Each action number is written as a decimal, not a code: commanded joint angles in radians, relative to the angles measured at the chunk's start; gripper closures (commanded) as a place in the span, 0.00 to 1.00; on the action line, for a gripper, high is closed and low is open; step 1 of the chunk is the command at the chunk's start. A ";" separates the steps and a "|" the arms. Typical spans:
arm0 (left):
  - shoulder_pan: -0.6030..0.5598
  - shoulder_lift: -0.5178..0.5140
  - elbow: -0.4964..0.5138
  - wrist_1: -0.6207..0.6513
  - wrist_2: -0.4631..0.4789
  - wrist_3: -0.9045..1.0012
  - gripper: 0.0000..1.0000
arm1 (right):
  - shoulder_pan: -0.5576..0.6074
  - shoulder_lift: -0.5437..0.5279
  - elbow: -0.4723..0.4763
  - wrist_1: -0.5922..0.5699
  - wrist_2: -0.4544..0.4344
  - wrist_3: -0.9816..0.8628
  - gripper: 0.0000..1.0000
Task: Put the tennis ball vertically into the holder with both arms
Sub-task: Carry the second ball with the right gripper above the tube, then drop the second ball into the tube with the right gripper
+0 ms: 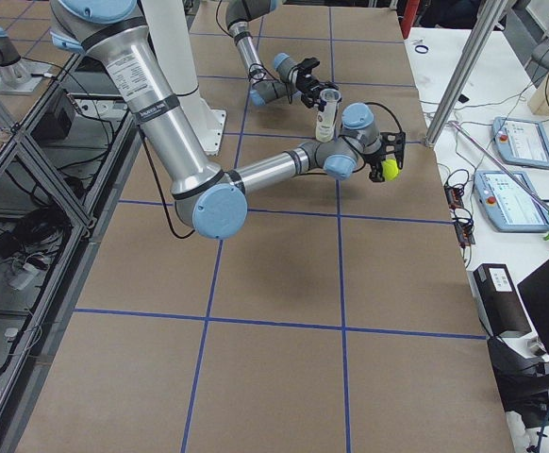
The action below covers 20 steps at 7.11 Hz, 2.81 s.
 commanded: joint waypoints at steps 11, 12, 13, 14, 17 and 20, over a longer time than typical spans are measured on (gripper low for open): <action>0.003 0.000 0.005 0.000 0.000 -0.001 0.01 | -0.328 0.340 0.359 -0.851 -0.190 -0.401 1.00; 0.003 0.000 0.005 0.000 0.000 -0.001 0.01 | -0.339 0.358 0.356 -0.869 -0.197 -0.401 1.00; 0.003 0.000 0.003 0.000 0.000 -0.001 0.01 | -0.342 0.371 0.351 -0.883 -0.198 -0.401 1.00; 0.003 0.000 0.003 0.000 0.000 -0.001 0.01 | -0.348 0.372 0.349 -0.883 -0.204 -0.400 0.95; 0.003 0.000 0.003 0.000 0.000 -0.003 0.01 | -0.349 0.374 0.349 -0.883 -0.215 -0.401 0.32; 0.003 0.000 0.005 0.000 0.000 -0.003 0.01 | -0.348 0.382 0.349 -0.883 -0.215 -0.401 0.02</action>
